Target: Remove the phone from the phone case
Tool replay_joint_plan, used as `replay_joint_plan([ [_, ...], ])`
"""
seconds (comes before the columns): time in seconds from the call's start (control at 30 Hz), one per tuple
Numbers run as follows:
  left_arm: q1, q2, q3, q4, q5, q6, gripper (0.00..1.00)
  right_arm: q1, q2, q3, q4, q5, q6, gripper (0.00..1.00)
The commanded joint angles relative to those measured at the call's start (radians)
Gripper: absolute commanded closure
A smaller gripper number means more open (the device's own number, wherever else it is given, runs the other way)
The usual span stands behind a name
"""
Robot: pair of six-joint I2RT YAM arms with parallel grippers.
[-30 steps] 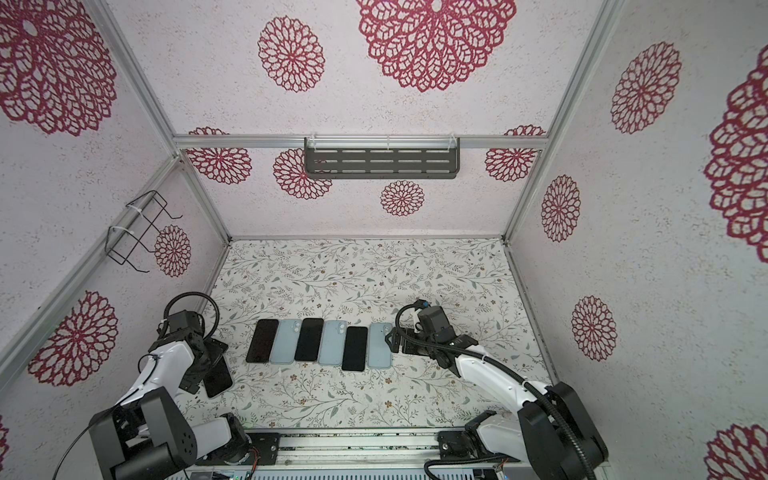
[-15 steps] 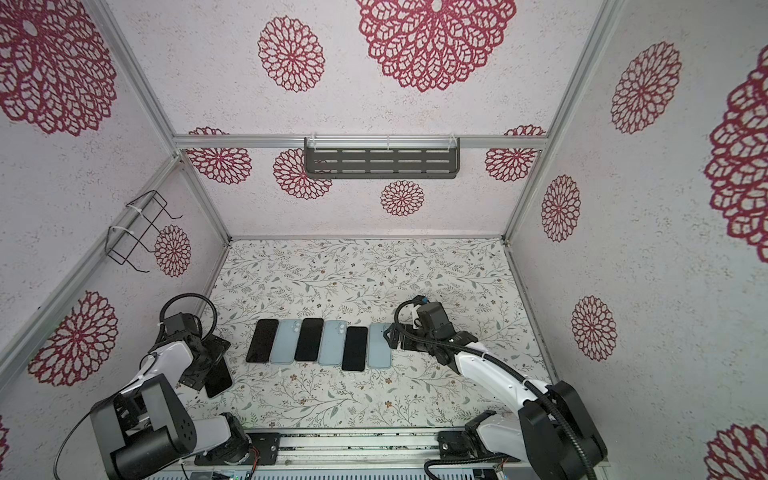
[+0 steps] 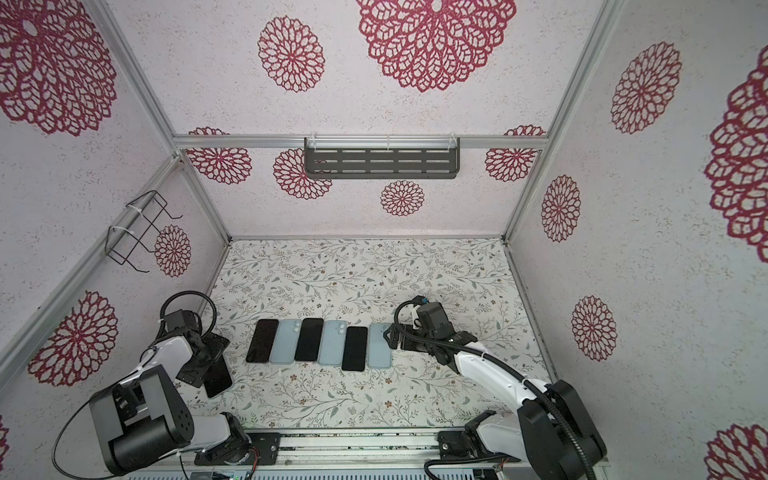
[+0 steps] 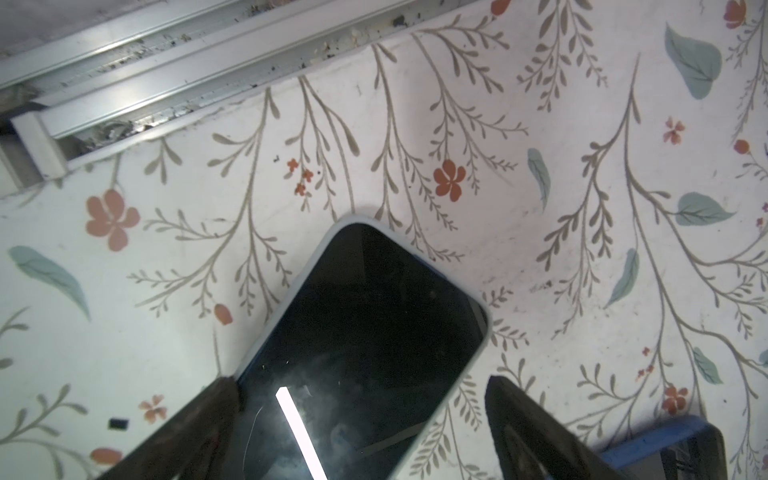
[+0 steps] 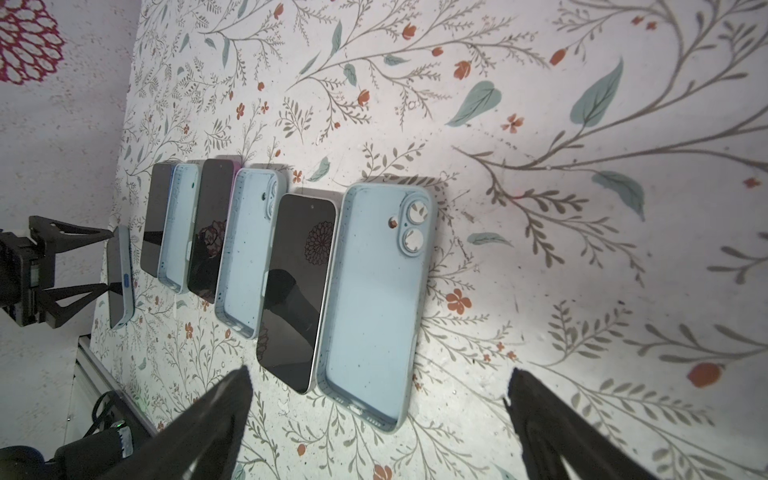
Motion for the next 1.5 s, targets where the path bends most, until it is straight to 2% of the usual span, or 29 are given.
replay_joint_plan([
  [0.0, 0.005, 0.014, -0.014, -0.044, -0.051, -0.025, 0.03, -0.003, -0.002, 0.034, 0.012, -0.009, -0.017, 0.01],
  [0.43, -0.081, 0.103, 0.07, -0.171, -0.2, -0.087, 0.03, -0.001, 0.043, 0.076, 0.016, -0.014, -0.009, 0.01],
  [0.67, -0.106, 0.103, 0.07, -0.158, -0.145, -0.06, 0.03, 0.002, 0.048, 0.078, 0.023, -0.016, -0.01, 0.01],
  [0.93, -0.115, -0.059, 0.015, -0.127, -0.075, -0.042, 0.03, 0.003, 0.055, 0.074, 0.04, -0.026, -0.012, 0.01],
  [1.07, -0.123, -0.055, 0.011, -0.139, -0.079, -0.054, 0.03, 0.004, 0.06, 0.074, 0.045, -0.029, -0.013, 0.01],
  [1.27, -0.145, 0.018, 0.035, -0.182, -0.147, -0.08, 0.03, 0.003, 0.059, 0.075, 0.047, -0.031, -0.017, 0.01],
  [1.47, -0.156, 0.028, 0.041, -0.203, -0.184, -0.094, 0.03, 0.004, 0.065, 0.082, 0.05, -0.036, -0.018, 0.01],
])
